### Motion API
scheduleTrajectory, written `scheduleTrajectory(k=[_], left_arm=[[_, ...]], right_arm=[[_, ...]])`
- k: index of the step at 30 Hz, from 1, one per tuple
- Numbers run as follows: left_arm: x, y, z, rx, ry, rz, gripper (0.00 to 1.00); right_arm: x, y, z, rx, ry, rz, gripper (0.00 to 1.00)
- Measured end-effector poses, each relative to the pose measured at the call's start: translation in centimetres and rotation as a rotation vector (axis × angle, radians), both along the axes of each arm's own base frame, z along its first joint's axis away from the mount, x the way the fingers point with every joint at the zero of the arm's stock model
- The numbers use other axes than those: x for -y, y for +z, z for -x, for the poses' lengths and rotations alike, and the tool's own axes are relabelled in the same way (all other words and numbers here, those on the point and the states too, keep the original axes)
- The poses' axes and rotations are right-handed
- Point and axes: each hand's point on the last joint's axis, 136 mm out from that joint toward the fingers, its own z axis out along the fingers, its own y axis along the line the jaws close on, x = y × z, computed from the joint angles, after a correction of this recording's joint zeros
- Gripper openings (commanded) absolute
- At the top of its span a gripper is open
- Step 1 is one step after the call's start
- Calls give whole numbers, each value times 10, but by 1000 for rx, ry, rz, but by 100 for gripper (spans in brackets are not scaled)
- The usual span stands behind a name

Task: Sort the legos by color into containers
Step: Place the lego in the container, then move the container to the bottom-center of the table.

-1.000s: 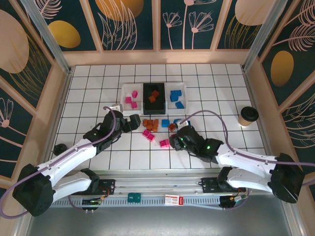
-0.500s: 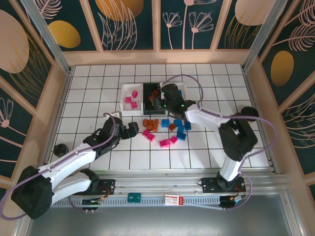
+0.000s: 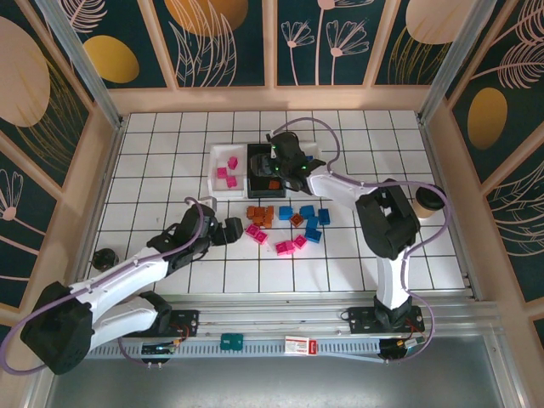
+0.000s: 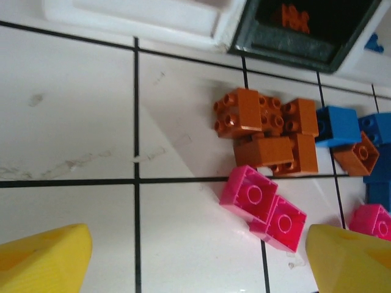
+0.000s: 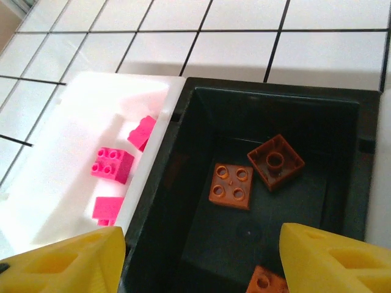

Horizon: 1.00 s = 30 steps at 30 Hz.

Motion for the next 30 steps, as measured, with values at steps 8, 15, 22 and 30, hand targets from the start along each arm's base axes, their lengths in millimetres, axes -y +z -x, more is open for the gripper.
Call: scheduleTrajectory(k=[8,15,22,30], left_arm=[[38,-33,18,-62,-142,-98,75],[42,-39,2,-33,-106,-146,65],[44,-44,-24,-33,-59,-166,61],[45,-58,-30,-44,-57,-192,52]], right_arm=[[36,23,61,34,-2,-73,69],[70,2,101,-9,-32,-78,69],[83,20,114,29,-50,-124,69],[95,28,123,59,-71,-133,69]])
